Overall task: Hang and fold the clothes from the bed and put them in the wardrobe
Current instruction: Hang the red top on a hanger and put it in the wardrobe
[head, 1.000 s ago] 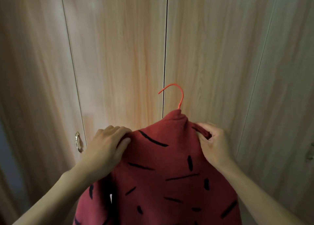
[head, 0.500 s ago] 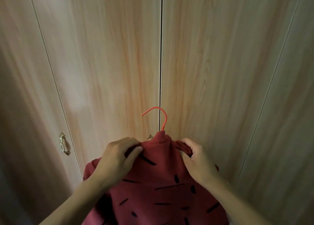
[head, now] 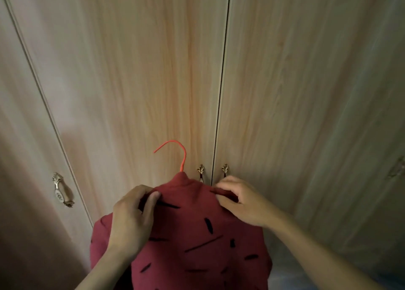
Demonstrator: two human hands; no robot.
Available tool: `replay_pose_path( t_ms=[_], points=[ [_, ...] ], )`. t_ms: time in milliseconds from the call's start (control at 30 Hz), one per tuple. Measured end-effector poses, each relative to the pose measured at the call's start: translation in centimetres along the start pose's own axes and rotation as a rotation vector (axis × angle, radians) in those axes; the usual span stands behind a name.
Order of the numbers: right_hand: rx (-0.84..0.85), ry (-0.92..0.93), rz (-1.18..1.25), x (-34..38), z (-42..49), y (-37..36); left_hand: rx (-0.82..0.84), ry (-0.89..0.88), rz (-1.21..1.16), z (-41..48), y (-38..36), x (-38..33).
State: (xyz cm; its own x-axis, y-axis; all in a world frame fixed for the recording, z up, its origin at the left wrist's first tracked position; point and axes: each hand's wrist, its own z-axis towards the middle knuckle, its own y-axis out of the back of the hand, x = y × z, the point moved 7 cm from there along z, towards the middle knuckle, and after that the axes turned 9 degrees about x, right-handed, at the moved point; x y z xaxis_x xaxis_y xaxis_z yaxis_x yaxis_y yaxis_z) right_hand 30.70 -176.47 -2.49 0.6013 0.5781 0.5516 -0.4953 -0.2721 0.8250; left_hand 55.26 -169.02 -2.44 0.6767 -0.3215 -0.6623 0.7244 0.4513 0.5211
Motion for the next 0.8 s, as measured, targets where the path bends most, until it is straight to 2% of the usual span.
replay_pose_path(
  t_ms=[133,267,400,667,733,800],
  points=[
    [-0.129,0.001,-0.017,0.5,0.2,0.4,-0.011,0.024,-0.026,0.4,0.9,1.8],
    [0.006,-0.016,0.179,0.8,1.3,-0.7,-0.014,0.04,-0.022,0.9,1.1,2.2],
    [0.112,-0.037,0.242,0.5,2.2,-1.0,-0.016,0.049,-0.012,1.4,1.2,2.4],
    [-0.233,0.024,0.16,-0.8,2.8,1.5,-0.06,0.057,-0.014,1.9,1.7,2.5],
    [-0.352,-0.023,0.12,-2.0,3.0,1.9,-0.059,0.054,-0.02,1.9,1.7,2.7],
    [-0.402,-0.122,0.106,-3.7,3.1,1.9,-0.056,0.055,-0.008,1.9,1.4,3.1]
  ],
)
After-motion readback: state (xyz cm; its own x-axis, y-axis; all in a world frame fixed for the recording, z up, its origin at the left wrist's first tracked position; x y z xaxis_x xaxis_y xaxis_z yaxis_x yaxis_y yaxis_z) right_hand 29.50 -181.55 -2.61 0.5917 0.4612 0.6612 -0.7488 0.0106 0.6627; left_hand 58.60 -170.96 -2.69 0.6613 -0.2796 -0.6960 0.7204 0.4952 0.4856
